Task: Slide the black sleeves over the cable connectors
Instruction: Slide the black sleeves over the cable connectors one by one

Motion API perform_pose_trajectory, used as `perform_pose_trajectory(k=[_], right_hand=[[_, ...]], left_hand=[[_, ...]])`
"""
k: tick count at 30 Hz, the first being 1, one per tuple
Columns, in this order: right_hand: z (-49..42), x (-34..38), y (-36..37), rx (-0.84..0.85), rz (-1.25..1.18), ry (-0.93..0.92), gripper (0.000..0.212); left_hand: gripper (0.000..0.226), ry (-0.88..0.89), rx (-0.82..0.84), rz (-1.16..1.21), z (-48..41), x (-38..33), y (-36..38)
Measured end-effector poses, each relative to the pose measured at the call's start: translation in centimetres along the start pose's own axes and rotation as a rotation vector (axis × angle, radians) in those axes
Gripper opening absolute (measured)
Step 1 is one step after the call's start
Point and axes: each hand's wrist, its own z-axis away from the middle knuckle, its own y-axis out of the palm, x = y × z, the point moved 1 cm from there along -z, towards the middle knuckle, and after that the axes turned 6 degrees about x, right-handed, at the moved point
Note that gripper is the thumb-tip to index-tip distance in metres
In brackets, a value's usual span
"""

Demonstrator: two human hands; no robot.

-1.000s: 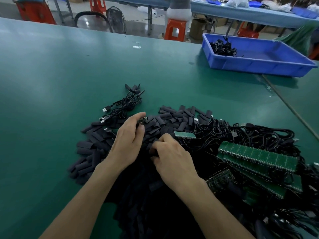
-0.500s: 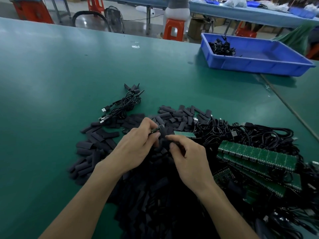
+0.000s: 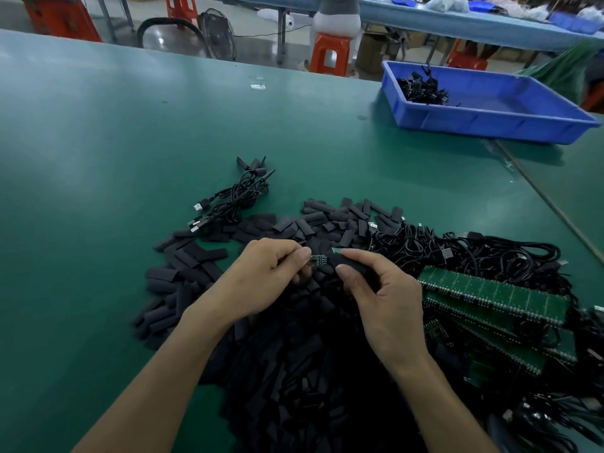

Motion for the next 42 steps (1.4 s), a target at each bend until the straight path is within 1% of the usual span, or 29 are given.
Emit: perform_pose_trajectory(k=[6,9,11,15,20,23,28,33,37,39,42], right_hand=[[0.1,0.0,-0.1,-0.007,-0.018,-0.023,0.016],[0.2,-0.2,0.0,0.004,0.007,-0.049,0.02],[0.2,-0.3,0.1,0.0,0.014,-0.068,0.018],[0.0,-0.4,0.2,0.009,-0.011,-0.06,0.015],[0.0,-0.4,0.1,0.065,-0.042,-0.058,0.025],[0.1,-0.4,0.1,0.064,-0.044,-0.06,0.029],[0.2,-0.4,0.1,0.048,0.004,-0.087,0.032],[-0.3,-0.6,0.0,0.145,0.001,-0.051,0.034],[-0.6,-0.5,0.0,0.22,-0.025,-0.059,0.029],[-0.7,-0.6,0.0,0.215,-0.038,-0.06,0.029],[-0.7,-0.6,0.0,0.185,-0.026,-0.071,0.027]], left_hand=[[0.043,-0.048,-0.025,0.093,0.1,-0.2,0.2],[0.045,-0.062,-0.025,0.128,0.1,-0.5,0.3],[0.046,-0.071,-0.02,0.138,0.1,-0.7,0.4],[0.047,-0.093,-0.026,0.18,0.0,-0.9,0.4],[0.048,-0.109,-0.026,0.205,0.0,-1.0,0.3],[0.049,-0.111,-0.021,0.225,-0.1,-1.0,0.3],[0.049,-0.111,0.011,0.214,-0.1,-1.0,0.5],[0.049,-0.087,0.064,0.18,-0.1,-0.7,0.3],[0.047,-0.055,0.125,0.149,0.0,-0.7,0.4],[0.049,-0.045,0.134,0.149,-0.1,-0.6,0.5],[0.049,-0.032,0.1,0.134,0.0,-0.5,0.6]])
